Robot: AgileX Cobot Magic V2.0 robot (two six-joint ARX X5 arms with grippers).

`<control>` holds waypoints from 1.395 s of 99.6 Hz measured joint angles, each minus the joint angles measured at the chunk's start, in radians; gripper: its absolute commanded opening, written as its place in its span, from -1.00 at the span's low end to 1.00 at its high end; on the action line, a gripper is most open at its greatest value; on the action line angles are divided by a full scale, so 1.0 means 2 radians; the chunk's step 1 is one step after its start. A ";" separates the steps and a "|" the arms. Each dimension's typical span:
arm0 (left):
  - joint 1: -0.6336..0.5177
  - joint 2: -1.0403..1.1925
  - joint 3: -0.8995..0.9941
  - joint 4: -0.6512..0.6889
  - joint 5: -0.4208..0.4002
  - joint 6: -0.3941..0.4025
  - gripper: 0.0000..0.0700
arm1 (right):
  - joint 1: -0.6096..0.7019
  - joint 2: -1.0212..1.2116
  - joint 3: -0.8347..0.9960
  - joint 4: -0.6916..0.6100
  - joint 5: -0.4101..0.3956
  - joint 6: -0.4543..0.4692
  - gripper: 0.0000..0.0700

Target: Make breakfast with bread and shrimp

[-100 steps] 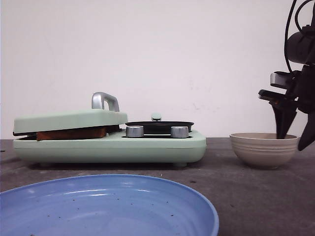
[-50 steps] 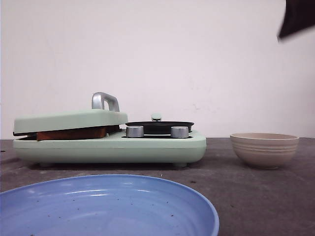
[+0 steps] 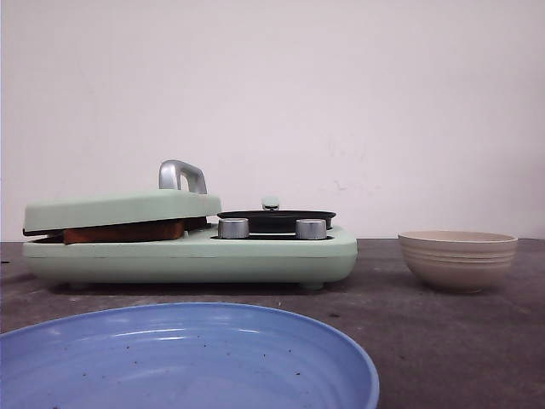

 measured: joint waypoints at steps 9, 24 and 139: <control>0.000 -0.002 0.000 -0.027 0.000 -0.024 -0.95 | 0.000 -0.004 -0.001 -0.007 0.000 0.000 -0.98; 0.000 -0.003 0.000 -0.043 0.000 -0.039 -0.95 | 0.000 -0.010 -0.001 -0.007 0.000 0.000 -0.98; 0.143 -0.223 -0.348 0.289 0.038 0.085 -0.95 | 0.000 -0.010 -0.001 -0.007 0.000 0.000 -0.98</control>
